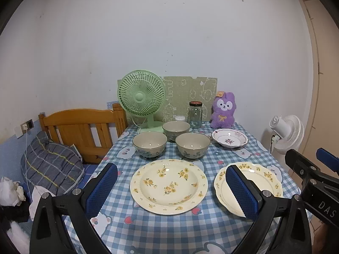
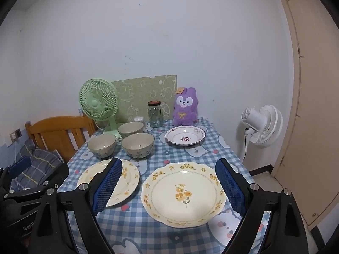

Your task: Organize plates and bowls

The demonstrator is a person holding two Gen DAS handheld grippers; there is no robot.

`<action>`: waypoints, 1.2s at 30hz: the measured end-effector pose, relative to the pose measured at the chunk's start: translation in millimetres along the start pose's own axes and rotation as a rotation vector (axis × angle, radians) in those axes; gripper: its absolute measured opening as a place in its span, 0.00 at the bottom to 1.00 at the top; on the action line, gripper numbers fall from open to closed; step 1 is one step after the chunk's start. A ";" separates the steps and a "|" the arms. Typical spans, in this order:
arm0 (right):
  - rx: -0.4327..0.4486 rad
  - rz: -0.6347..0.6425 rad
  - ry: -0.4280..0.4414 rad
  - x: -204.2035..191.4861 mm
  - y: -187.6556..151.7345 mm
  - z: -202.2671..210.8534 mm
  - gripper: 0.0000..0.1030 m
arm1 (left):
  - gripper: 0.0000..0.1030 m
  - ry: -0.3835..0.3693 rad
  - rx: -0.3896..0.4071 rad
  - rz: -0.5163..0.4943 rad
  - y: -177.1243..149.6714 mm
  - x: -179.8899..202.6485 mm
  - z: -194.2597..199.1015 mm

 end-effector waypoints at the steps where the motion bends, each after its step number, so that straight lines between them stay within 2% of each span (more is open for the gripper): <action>1: 0.000 -0.001 -0.002 0.3 -0.2 -0.2 0.89 | 0.99 -0.005 -0.005 0.002 -0.3 0.7 -1.3; 21: 0.013 -0.007 -0.036 3.9 2.8 1.4 0.89 | 0.98 -0.016 0.003 -0.011 -0.5 4.3 0.5; 29: -0.015 -0.043 -0.014 6.0 1.2 -2.6 0.89 | 0.98 -0.031 -0.016 -0.013 -0.4 5.5 -1.9; 36: -0.009 -0.015 -0.029 2.6 1.9 -1.4 0.89 | 0.98 -0.037 0.005 -0.038 1.4 13.0 -2.5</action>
Point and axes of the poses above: each gripper's, at about its wrist camera, not at the fingertips, and z roughly against the way its jaws point, x to its right, y to its top, the point moved 6 cm from there along -z, roughly the way its jaws point, and after that the axes turned 11 degrees about x, right-handed, at the moved point
